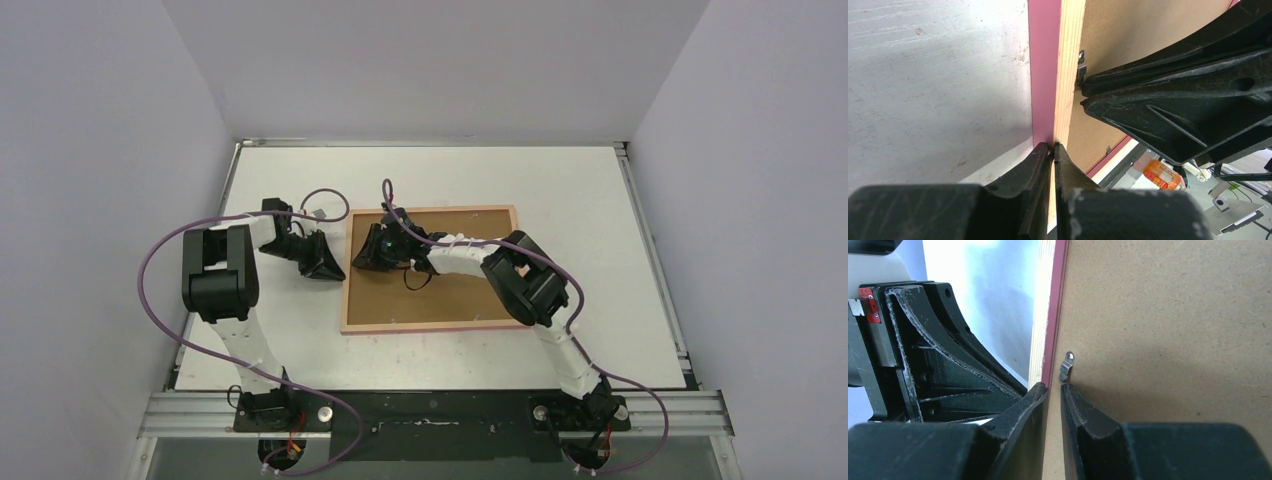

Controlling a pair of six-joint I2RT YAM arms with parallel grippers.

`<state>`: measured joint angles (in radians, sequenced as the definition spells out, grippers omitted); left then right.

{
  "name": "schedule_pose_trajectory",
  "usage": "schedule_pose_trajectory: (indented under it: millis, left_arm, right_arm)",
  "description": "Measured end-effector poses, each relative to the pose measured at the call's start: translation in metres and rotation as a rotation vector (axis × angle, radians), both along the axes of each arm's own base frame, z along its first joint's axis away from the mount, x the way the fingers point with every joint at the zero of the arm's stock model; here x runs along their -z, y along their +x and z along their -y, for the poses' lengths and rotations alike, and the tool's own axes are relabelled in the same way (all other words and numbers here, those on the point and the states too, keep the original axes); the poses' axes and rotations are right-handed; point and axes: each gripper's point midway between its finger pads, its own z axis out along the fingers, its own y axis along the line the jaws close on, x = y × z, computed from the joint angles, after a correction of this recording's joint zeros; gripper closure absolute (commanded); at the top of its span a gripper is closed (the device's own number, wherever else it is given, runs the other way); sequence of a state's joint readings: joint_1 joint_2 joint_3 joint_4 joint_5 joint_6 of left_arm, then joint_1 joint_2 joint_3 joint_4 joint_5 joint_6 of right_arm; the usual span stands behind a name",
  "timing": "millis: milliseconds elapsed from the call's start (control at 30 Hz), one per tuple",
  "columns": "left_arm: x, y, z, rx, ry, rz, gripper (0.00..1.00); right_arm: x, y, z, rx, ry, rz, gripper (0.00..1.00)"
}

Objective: Put the photo into the frame
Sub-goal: Install the photo frame at the center of the board.

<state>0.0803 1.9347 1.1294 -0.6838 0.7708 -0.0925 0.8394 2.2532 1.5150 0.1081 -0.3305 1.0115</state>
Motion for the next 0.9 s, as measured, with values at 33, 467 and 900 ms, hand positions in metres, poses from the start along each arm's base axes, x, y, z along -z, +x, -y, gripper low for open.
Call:
schedule_pose_trajectory:
  millis: [33,467,900]
  left_arm:
    - [0.0,0.0,0.0,0.0,0.0,0.0,0.95]
    - [0.0,0.0,0.0,0.003,0.0,0.003,0.96]
    - [0.0,0.0,0.001,0.01,0.004,0.006,0.99]
  right_arm:
    - [0.0,0.0,0.0,0.0,0.0,0.0,0.83]
    - [0.001,0.001,-0.006,0.004,0.038,-0.016,0.85]
    - [-0.004,0.001,-0.015,0.004,0.129,-0.007,0.79]
